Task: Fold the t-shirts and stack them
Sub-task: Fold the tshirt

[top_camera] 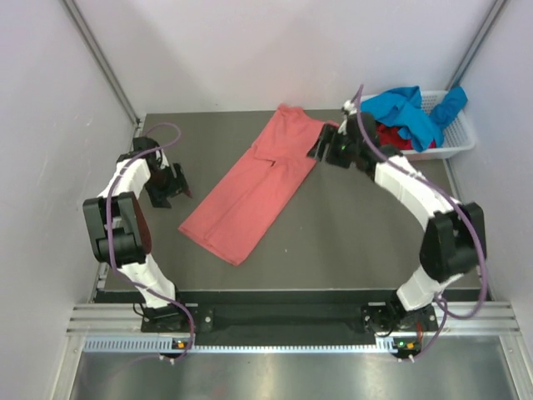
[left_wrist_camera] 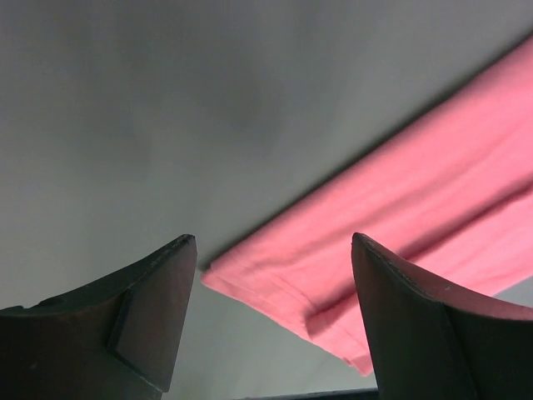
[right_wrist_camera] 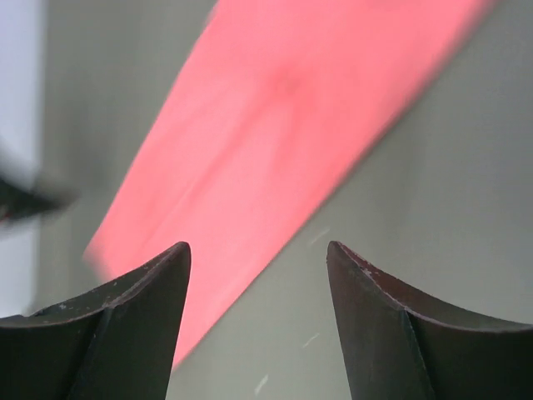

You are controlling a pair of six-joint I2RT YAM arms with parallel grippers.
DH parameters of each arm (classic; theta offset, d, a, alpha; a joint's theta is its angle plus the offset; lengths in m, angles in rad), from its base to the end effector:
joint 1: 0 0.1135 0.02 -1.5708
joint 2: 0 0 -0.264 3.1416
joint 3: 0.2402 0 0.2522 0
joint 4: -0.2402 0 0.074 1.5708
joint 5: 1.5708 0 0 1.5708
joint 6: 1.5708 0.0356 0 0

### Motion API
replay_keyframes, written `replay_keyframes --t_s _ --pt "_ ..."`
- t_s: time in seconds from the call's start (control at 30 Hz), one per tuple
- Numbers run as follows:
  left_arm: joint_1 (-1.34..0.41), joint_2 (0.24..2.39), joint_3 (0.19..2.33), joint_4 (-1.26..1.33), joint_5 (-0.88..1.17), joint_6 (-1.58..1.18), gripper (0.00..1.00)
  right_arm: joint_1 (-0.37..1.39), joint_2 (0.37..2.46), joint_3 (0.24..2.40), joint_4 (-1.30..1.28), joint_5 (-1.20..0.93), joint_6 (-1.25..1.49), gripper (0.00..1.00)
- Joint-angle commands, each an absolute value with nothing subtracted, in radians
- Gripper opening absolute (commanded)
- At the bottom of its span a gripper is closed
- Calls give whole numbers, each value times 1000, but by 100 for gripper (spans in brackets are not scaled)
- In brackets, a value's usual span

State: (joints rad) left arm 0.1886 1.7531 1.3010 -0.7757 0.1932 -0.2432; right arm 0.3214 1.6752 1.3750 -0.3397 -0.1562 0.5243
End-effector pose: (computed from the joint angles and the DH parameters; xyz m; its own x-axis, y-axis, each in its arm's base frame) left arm 0.3461 0.0591 0.2175 -0.8688 -0.4064 -0.2829 -0.3398 0.9049 -0.2565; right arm 0.3653 0.1274 0.2958 -0.7059 0.2862 -0.6479 -0.0890 0.8717 0.4820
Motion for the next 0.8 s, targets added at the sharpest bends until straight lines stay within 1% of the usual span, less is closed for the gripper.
replay_keyframes --t_s 0.0,0.07,0.13,0.17,0.2,0.23,0.27,0.3,0.37,0.4,0.43,0.57,0.6,0.67,0.77 --pt "201 1793 1329 -831 209 -149 80 484 1585 1186 -215 -314 664 67" --pt "227 1807 1316 -830 256 -132 78 556 1556 1076 -112 -339 734 68" --pt "235 1816 1296 -821 262 -117 77 668 1525 1011 -30 -342 846 68" --pt "238 1822 1290 -824 277 -107 76 704 1519 950 62 -328 889 68" --pt "242 1821 1281 -813 300 -103 75 774 1506 913 140 -322 993 68" --pt "245 1816 1257 -805 314 -97 74 805 1503 835 211 -296 1046 66" --pt "247 1815 1249 -804 311 -95 74 868 1502 803 332 -270 1092 65" --pt "247 1818 1247 -810 305 -94 74 894 1508 775 381 -244 1164 65" --pt "248 1825 1232 -807 331 -83 73 957 1532 733 452 -186 1222 64" --pt "244 1827 1224 -795 345 -78 72 974 1561 727 495 -167 1273 62" --pt "245 1836 1221 -799 338 -78 70 992 1575 716 508 -128 1299 60" --pt "247 1844 1206 -804 342 -74 71 1064 1650 706 606 -54 1436 57" --pt "245 1853 1200 -811 322 -80 71 1090 1676 697 629 -14 1484 54" --pt "245 1858 1193 -819 315 -84 71 1111 1695 696 630 27 1520 53" --pt "247 1836 1167 -798 282 -101 72 1138 1746 719 607 35 1551 50"
